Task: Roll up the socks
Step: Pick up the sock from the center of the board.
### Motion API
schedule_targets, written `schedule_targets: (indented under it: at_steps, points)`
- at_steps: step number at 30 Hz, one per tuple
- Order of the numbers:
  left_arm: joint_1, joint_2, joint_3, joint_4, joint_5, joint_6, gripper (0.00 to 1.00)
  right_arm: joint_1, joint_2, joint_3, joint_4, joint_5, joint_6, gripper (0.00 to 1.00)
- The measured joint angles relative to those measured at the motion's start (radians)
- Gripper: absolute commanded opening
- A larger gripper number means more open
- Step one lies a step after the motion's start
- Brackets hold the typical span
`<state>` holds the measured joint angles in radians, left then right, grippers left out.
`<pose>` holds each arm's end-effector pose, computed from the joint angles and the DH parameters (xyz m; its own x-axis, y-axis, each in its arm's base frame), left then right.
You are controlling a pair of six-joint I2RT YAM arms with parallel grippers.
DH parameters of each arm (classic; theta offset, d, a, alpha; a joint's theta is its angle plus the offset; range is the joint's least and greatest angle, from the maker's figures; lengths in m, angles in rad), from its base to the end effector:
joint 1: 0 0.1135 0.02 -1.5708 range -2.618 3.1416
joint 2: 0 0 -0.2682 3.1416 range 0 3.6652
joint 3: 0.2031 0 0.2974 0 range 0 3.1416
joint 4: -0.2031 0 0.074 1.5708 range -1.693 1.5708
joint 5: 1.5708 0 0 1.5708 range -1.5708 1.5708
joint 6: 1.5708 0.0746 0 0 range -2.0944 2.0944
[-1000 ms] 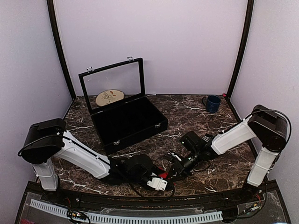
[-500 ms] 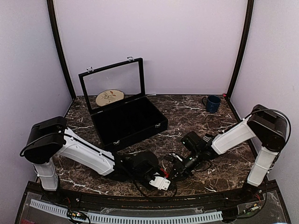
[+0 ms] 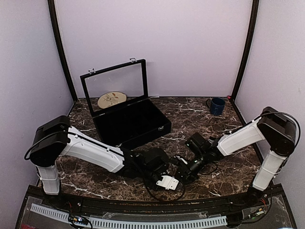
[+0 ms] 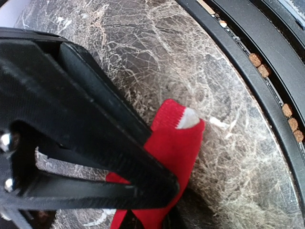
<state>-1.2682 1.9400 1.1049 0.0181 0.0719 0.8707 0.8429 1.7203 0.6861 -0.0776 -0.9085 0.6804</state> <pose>0.1315 -0.4391 0.0797 0.5994 0.6398 -0.4810 0.7890 -0.3710 0.4897 0.1647 0.2732 0.0516 -0.8987 -0.4270 0.1004 -0.1623 0.5363 0.8283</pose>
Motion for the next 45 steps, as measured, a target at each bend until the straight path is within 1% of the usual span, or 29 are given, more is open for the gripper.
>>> schedule_targets:
  at_steps: [3, 5, 9, 19, 22, 28, 34, 37, 45]
  points:
    - [0.005, 0.008, 0.031, -0.047, 0.016, -0.012, 0.03, 0.0, -0.02, 0.01, -0.038, 0.031, -0.019, 0.26]
    - [0.006, 0.017, 0.061, -0.091, 0.026, -0.022, 0.03, 0.0, -0.036, 0.014, -0.06, 0.055, -0.031, 0.34]
    - [0.009, 0.036, 0.121, -0.175, 0.061, -0.047, 0.03, -0.006, -0.091, 0.016, -0.101, 0.129, -0.055, 0.38]
    - [0.024, 0.074, 0.233, -0.351, 0.167, -0.167, 0.02, -0.022, -0.211, 0.014, -0.239, 0.327, -0.077, 0.39]
    - [0.043, 0.076, 0.252, -0.396, 0.197, -0.231, 0.0, -0.033, -0.234, 0.006, -0.27, 0.38, -0.076, 0.39]
    - [0.089, 0.076, 0.27, -0.455, 0.253, -0.38, 0.0, -0.049, -0.263, 0.0, -0.304, 0.479, -0.061, 0.39]
    - [0.133, 0.073, 0.299, -0.505, 0.262, -0.526, 0.0, -0.053, -0.274, 0.028, -0.319, 0.567, -0.053, 0.38]
    - [0.148, 0.061, 0.309, -0.518, 0.259, -0.599, 0.0, -0.053, -0.274, 0.047, -0.319, 0.587, -0.054, 0.38]
    - [0.2, -0.062, 0.322, -0.512, 0.229, -0.803, 0.0, -0.053, -0.274, 0.09, -0.311, 0.636, -0.061, 0.38]
